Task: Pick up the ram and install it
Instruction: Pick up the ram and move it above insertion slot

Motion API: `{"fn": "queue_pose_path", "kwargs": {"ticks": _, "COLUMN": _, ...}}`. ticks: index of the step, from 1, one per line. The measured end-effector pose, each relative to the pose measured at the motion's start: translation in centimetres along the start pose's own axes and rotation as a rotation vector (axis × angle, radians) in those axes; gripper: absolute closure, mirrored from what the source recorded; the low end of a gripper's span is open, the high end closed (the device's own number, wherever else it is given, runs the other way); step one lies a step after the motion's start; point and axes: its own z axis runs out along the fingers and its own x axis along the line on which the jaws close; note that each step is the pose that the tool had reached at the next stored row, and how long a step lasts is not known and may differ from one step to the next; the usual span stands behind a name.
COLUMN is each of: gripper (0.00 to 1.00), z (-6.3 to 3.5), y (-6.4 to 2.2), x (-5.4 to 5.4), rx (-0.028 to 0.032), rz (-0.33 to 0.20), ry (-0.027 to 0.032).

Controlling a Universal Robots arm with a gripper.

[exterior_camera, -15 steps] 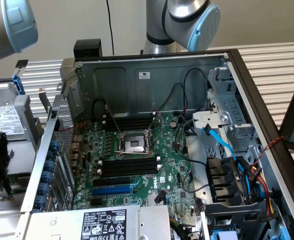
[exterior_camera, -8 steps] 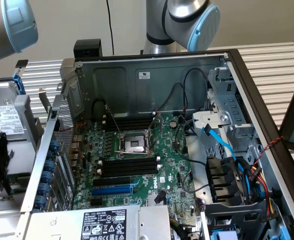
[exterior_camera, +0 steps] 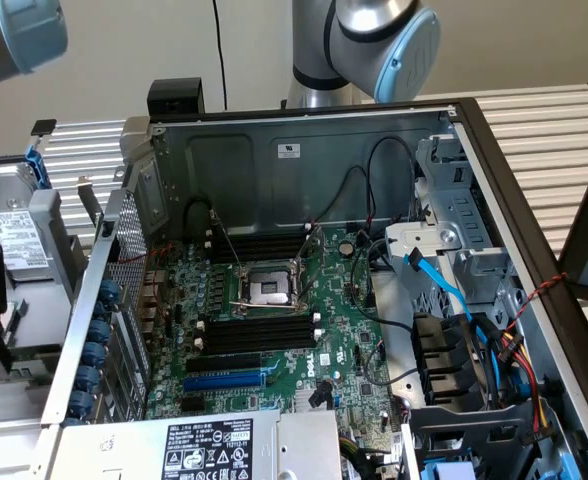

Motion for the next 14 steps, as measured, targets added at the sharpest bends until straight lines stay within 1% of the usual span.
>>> {"fn": "queue_pose_path", "kwargs": {"ticks": 14, "gripper": 0.88, "z": -6.39, "y": 0.10, "x": -0.1, "rx": -0.0001, "rz": 0.000, "ry": 0.0001}}
